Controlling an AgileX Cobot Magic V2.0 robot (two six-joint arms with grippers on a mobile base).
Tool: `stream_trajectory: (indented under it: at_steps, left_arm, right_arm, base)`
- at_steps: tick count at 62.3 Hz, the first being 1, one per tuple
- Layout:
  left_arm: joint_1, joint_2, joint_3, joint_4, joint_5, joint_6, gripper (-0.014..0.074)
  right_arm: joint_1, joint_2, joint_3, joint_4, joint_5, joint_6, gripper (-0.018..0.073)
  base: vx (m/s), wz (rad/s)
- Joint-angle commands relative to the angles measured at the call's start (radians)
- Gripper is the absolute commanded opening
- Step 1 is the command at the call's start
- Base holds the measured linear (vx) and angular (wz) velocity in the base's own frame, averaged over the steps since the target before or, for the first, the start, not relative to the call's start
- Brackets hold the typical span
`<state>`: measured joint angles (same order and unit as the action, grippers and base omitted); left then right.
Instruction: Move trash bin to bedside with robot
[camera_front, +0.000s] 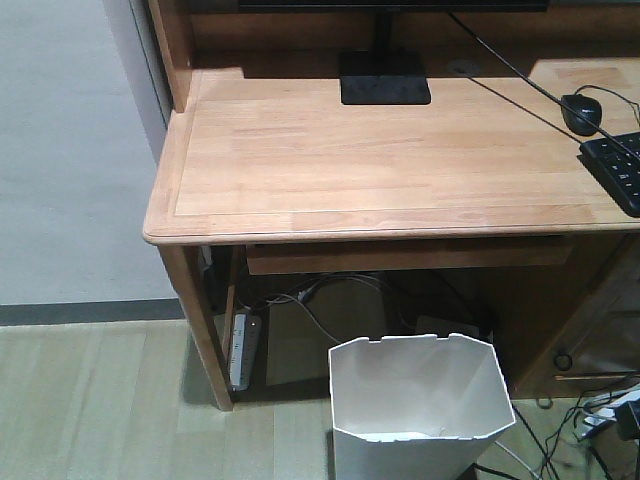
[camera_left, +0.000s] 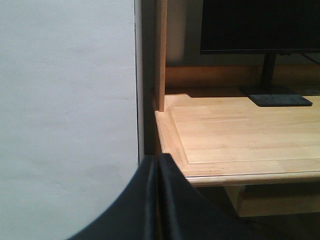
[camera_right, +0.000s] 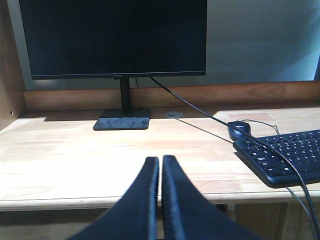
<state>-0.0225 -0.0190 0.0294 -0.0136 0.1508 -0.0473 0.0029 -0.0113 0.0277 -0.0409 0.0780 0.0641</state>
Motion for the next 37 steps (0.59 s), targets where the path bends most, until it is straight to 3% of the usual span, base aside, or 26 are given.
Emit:
stream_trajectory:
  at_steps: [1,37]
  left_arm:
    - [-0.008,-0.011,0.027,-0.003,-0.078,-0.009,-0.0006]
    - [-0.008,-0.010,0.027,-0.003,-0.078,-0.009,-0.0006]
  right_arm:
    - [0.001,-0.013,0.019,-0.010,-0.078,-0.008,-0.0011]
    - [0.001,-0.013,0.019,-0.010,-0.078,-0.008,-0.0011]
  base:
    - [0.00,0.00]
    - [0.00,0.00]
